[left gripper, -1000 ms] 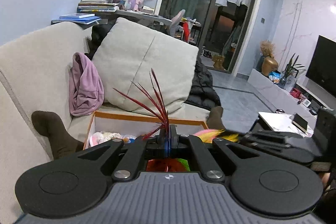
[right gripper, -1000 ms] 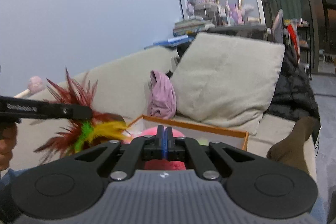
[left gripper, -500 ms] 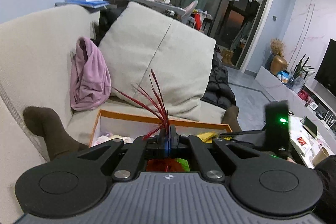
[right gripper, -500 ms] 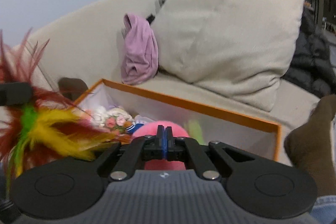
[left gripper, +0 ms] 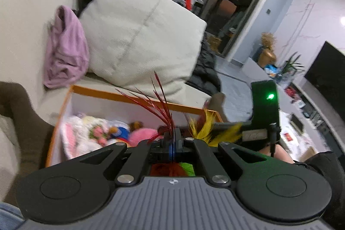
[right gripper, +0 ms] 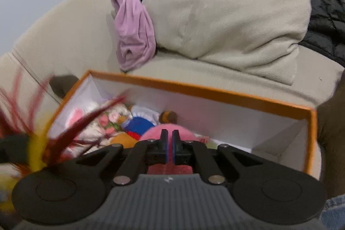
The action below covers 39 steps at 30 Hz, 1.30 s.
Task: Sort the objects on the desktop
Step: 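Lower the feathered toy into the shoebox with the left tool while the right tool lowers the pompom, then open both tools and move them out of the shoebox toward the sofa seat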
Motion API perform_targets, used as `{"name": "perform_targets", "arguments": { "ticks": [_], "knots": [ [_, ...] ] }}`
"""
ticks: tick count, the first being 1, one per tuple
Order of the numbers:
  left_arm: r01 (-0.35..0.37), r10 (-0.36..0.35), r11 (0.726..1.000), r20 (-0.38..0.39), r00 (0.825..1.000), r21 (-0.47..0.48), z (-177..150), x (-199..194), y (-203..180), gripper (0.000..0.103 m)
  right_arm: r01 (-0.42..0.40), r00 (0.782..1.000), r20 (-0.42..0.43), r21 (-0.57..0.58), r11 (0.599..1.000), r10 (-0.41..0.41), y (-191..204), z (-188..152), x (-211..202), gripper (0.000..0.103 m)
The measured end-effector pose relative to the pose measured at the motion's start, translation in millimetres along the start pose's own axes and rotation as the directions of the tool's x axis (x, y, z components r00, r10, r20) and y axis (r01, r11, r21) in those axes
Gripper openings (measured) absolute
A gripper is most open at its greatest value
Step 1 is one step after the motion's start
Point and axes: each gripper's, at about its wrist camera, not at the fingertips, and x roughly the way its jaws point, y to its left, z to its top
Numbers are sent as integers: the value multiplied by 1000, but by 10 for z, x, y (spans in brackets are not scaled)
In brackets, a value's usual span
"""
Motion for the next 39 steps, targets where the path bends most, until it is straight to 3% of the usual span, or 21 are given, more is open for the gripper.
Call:
{"name": "perform_targets", "arguments": {
  "ticks": [4,7,12,20,23,30,36,39],
  "knots": [
    [22,-22,1000,-52,998,1,-72,156,-66,0,51,994,93,-4,999,-50,-60,-31,-287,14],
    [23,-23,1000,-111,993,-7,-172,294,-73,0,55,994,100,-8,998,-54,-91,-49,-343,16],
    [4,-3,1000,-178,984,4,-326,443,-76,0,37,998,49,-33,999,-35,-72,-115,-279,21],
    [-22,28,999,-199,980,31,-384,456,-35,0,14,999,-44,-72,997,-18,-10,-220,-174,21],
    [-27,31,999,-192,981,25,-403,424,-21,1,-3,992,-122,-96,995,-9,29,-285,-97,32],
    [-97,93,995,-113,989,-31,-333,263,119,4,-84,980,-182,-15,996,80,-12,-346,-52,33],
    [-144,142,990,-141,980,-1,-336,344,175,7,-134,955,-262,45,990,141,10,-394,49,32],
    [-149,149,989,-177,973,8,-379,407,201,7,-166,935,-307,70,984,179,18,-425,90,14]
  ]
}}
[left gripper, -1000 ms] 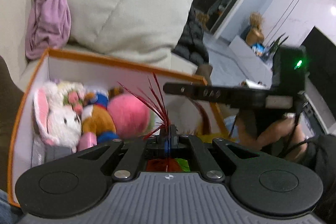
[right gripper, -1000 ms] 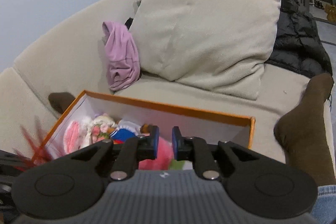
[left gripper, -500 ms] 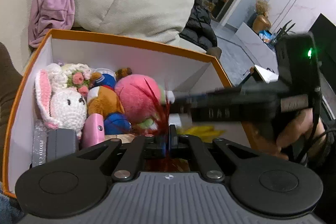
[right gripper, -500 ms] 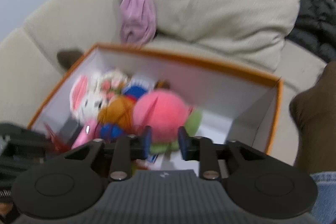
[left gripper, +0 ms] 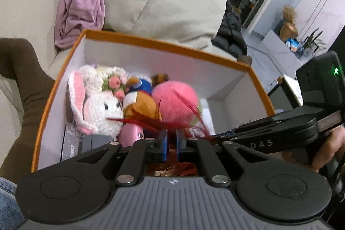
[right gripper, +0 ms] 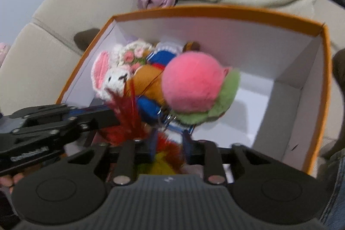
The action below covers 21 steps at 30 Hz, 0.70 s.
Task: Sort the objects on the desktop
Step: 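Open both tools and move them out of the shoebox toward the sofa seat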
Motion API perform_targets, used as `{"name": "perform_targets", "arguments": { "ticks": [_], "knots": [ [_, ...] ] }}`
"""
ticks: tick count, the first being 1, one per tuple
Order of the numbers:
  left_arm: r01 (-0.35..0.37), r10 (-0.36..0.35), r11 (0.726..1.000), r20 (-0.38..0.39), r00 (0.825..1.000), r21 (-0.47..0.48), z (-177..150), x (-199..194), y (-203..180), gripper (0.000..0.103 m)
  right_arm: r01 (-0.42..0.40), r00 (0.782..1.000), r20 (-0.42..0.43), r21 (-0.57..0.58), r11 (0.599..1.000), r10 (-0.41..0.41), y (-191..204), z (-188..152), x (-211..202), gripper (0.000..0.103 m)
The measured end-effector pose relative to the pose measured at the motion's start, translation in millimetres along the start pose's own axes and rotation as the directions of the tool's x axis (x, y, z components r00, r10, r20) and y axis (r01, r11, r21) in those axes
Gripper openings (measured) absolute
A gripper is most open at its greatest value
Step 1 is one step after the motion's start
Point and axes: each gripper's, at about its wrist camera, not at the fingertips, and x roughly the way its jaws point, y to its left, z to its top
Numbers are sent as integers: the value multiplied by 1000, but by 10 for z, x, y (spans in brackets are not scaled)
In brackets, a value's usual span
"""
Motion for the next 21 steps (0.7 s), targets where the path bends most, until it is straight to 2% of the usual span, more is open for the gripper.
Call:
{"name": "perform_targets", "arguments": {
  "ticks": [3,6,10,16,18,21],
  "knots": [
    [-13,14,1000,-50,999,23,-33,63,-18,7,-19,999,-32,2,1000,19,20,-22,40,11],
    [-13,15,1000,-80,997,28,-65,107,-21,7,-14,1000,-25,3,1000,14,23,-11,24,12],
    [-14,15,1000,-54,998,19,-56,45,-10,7,0,1000,7,3,1000,0,11,-2,-52,15],
    [-11,11,1000,8,1000,20,35,-191,-89,7,16,992,123,2,1000,-16,23,-37,-279,30],
    [-13,13,1000,22,1000,24,39,-295,-137,7,24,980,199,-29,999,-18,97,-109,-401,31],
    [-4,2,999,46,999,42,2,-483,-248,7,26,946,325,-71,997,-1,211,-272,-641,34]
  ]
}}
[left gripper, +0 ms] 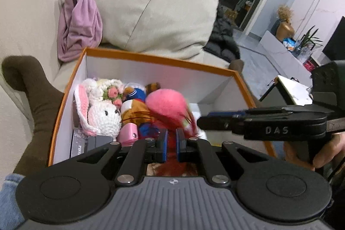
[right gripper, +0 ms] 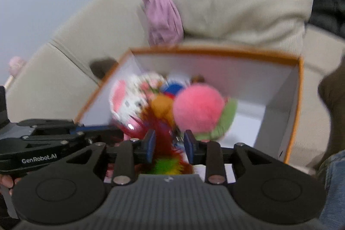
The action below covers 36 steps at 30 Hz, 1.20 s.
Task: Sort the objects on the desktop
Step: 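Open both tools and move them out of the shoebox toward the sofa seat, then grasp the white bottle with the left tool while the right tool grasps the pink selfie stick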
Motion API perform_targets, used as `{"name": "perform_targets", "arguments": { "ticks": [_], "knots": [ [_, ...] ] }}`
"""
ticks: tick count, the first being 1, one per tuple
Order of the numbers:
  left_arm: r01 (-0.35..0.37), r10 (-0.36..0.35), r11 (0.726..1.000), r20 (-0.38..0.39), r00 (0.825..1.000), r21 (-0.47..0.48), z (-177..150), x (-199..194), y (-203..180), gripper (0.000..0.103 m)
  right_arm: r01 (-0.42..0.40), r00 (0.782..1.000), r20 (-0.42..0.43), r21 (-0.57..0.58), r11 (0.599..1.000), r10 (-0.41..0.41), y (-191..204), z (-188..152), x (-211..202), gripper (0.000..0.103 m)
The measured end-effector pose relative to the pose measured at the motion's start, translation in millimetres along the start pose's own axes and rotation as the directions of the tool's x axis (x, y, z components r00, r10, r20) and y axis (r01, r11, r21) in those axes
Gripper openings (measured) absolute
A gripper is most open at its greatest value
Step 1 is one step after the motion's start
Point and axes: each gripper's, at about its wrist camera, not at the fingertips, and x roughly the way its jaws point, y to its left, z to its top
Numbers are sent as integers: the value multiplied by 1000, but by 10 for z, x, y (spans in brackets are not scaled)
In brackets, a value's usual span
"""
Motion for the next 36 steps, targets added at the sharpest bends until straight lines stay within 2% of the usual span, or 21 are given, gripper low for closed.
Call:
{"name": "perform_targets", "arguments": {
  "ticks": [2,5,7,10,11,13,14,15,22,24,26,29,33,36],
  "knots": [
    [10,-11,1000,7,1000,20,-46,-117,-90,7,-9,996,84,-9,1000,10,67,-88,-199,34],
    [22,-23,999,11,1000,50,-172,-283,-224,18,-8,988,155,-14,1000,10,158,-256,-432,35],
    [33,-34,998,6,999,59,-286,-375,-300,20,-2,980,199,-20,1000,6,216,-406,-598,38],
    [44,-43,997,-13,999,56,-472,-435,-372,25,20,971,238,-21,1000,-14,295,-649,-809,42],
    [45,-44,998,-21,999,51,-524,-436,-375,30,36,971,239,-21,999,-30,320,-739,-862,42],
    [39,-37,998,-56,998,40,-659,-418,-392,41,67,972,227,-18,998,-61,357,-914,-924,42],
    [39,-36,999,-72,997,34,-719,-402,-392,53,75,974,215,-14,997,-71,361,-1002,-935,42],
    [43,-40,999,-84,996,23,-786,-381,-387,55,80,977,197,-5,997,-77,352,-1093,-940,42],
    [8,-19,998,-194,981,-56,-1192,-17,-312,60,156,985,59,67,985,-160,184,-1416,-681,42],
    [-9,-1,999,-201,980,-50,-1276,80,-304,61,174,984,36,70,982,-176,133,-1463,-599,40],
    [-18,13,999,-196,981,-26,-1311,139,-326,61,180,983,8,88,980,-182,78,-1504,-554,33],
    [1,-3,1000,-189,982,-9,-1348,215,-362,65,170,986,-22,106,980,-168,26,-1543,-481,32],
    [-18,17,1000,-208,978,-1,-1434,346,-351,65,179,983,-50,118,977,-174,-30,-1583,-394,30],
    [-15,20,999,-169,985,30,-1450,358,-382,68,194,981,-50,106,975,-189,-47,-1594,-368,30]
  ]
}}
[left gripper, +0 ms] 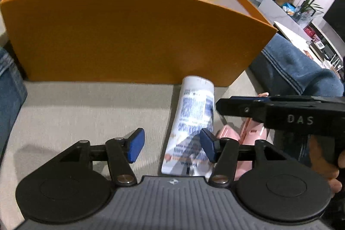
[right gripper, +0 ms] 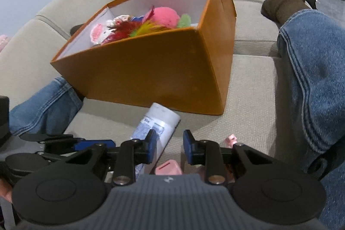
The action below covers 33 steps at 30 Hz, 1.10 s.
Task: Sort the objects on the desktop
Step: 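Grasp the white bottle with the left tool while the right tool grasps the pink selfie stick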
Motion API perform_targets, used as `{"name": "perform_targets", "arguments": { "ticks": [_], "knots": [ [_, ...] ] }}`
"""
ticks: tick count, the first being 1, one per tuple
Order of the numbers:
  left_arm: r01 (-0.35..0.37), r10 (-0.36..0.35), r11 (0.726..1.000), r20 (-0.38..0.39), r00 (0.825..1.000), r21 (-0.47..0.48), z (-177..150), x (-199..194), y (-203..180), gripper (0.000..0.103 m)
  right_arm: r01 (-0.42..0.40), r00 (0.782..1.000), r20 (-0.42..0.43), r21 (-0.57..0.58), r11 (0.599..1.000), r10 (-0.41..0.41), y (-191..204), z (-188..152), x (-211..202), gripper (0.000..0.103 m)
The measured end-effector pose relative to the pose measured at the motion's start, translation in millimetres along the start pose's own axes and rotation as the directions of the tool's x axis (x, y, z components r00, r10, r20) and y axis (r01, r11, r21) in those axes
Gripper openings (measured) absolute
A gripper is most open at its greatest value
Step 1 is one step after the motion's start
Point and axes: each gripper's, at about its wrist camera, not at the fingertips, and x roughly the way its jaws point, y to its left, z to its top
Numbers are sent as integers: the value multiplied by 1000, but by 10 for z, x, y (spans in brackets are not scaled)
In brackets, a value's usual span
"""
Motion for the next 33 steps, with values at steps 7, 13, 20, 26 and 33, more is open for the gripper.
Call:
{"name": "perform_targets", "arguments": {
  "ticks": [7,13,20,26,33],
  "knots": [
    [26,-27,999,16,1000,47,15,73,-107,69,19,1000,7,-49,999,-19,61,-4,56,29],
    [62,-63,996,20,998,57,16,52,-117,47,24,1000,11,-42,999,-23,38,-2,70,27],
    [54,-54,998,20,998,20,15,-2,-85,45,-4,1000,13,-32,999,5,34,1,70,27],
    [-49,49,999,24,998,-21,-34,-136,48,45,-12,1000,17,-36,999,13,51,-1,46,26],
    [-74,74,996,-1,997,-47,-111,-278,172,45,-12,1000,22,-83,997,13,197,-40,-156,28]
  ]
}}
